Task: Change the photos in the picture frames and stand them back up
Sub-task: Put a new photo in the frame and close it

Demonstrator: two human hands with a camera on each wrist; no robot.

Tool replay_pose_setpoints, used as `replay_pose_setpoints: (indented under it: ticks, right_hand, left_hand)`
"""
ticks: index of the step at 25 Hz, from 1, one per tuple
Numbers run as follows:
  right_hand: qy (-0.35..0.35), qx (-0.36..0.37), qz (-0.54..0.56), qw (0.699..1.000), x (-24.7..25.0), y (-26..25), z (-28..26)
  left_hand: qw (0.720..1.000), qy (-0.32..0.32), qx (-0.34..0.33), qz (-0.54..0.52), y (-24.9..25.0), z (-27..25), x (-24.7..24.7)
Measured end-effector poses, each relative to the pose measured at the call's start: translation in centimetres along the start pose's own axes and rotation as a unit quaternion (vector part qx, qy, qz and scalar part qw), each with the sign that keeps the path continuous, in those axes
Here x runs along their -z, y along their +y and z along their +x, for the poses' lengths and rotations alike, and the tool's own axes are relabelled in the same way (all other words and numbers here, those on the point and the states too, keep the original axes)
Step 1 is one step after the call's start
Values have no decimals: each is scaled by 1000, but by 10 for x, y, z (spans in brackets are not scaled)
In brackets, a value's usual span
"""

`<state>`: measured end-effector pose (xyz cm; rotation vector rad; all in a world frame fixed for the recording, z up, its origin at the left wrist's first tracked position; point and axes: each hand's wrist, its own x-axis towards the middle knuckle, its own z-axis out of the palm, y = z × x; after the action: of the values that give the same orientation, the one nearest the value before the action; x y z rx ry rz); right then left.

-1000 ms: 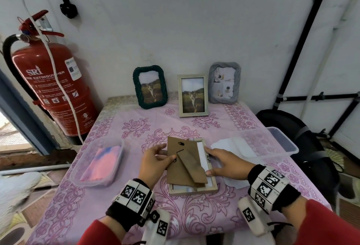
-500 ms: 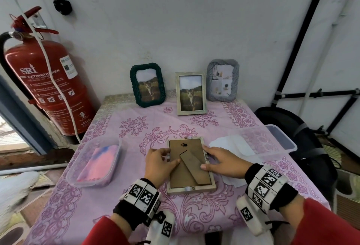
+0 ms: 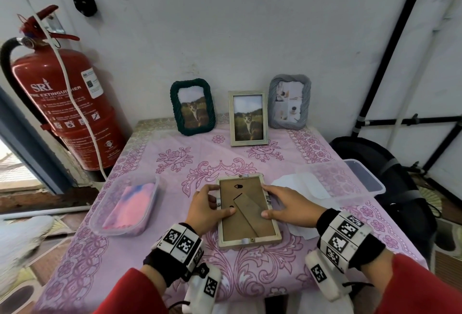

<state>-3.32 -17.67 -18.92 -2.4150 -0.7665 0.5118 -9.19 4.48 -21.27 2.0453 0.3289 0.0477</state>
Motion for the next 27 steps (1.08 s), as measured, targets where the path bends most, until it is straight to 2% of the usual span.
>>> replay_pose_setpoints:
  ticks: [2, 6, 13, 27]
  right_hand:
    - [27, -12, 32, 999, -2, 0, 1]
    - [122, -34, 82, 988, -7, -1, 9]
    - [225, -67, 151, 960, -13, -4, 17]
    - [235, -78, 221, 943, -10, -8, 23]
  left_hand:
    - [1000, -9, 3, -6, -1, 2, 1]
    - [996, -11, 37, -84, -1, 11, 7]
    - [994, -38, 25, -95, -8, 21, 18]
    - [993, -100, 14, -67, -7, 33, 25]
